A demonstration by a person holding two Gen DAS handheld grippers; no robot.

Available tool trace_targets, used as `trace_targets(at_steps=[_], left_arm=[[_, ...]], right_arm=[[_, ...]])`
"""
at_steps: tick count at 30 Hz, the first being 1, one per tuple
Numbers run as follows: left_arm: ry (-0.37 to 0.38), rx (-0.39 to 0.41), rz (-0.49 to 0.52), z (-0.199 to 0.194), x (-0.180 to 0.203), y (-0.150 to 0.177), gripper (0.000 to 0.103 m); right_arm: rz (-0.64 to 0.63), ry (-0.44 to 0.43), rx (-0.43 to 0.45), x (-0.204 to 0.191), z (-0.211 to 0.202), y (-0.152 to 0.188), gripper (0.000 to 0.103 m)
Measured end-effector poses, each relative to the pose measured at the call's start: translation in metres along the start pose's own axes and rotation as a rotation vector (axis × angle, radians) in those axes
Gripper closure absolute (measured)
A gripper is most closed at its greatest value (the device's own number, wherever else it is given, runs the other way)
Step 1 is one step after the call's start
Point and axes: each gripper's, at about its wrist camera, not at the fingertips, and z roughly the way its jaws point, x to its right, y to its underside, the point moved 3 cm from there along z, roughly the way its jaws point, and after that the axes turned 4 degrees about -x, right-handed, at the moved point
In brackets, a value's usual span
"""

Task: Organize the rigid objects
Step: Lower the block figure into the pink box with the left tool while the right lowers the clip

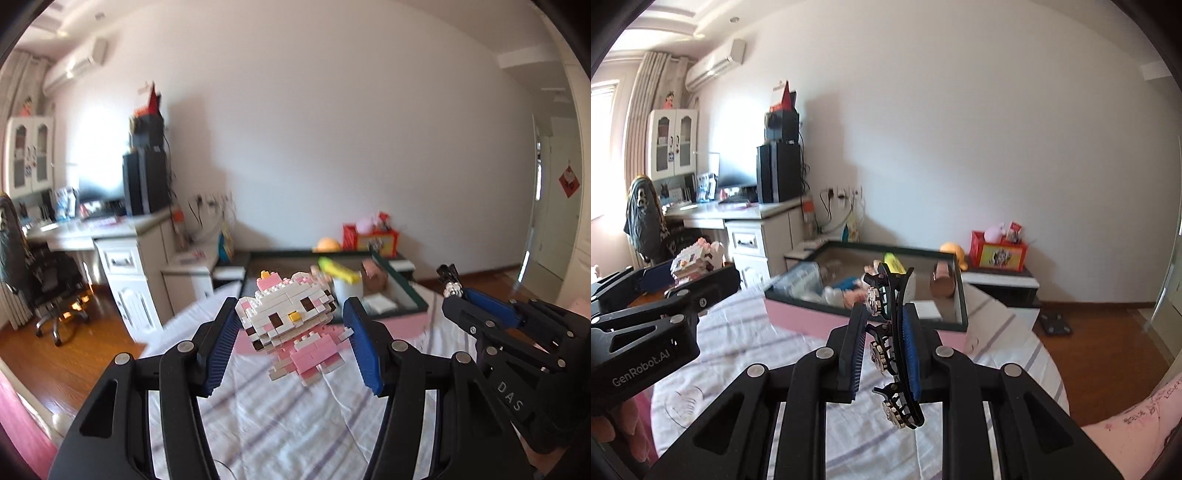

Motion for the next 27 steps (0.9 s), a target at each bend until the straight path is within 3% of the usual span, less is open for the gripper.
trace_targets(at_steps=[5,16,22,27], left_arm=[[-0.012,0.085,0.012,-0.021,-0.006,-0.012,0.044],[-0.033,0.096,0.034,-0.013,-0.009,-0.021,0.044],[-0.068,0.065,0.067,0.02,-0.006,-0.034,0.044],[-0.044,0.006,0.102,0.071,0.0,-0.057,0.044]], right_arm=[[-0.006,0.004,0.082,-0.011,-0.02,-0.016,0.083],[0.003,0.004,0.098,-0.016,-0.009,-0.025,0.083],[0.006,0.003,0.073,-0.007,0.024,-0.033,0.083],[0.014,-0.009,0.018,0.006,0.072,-0.052,0.083]])
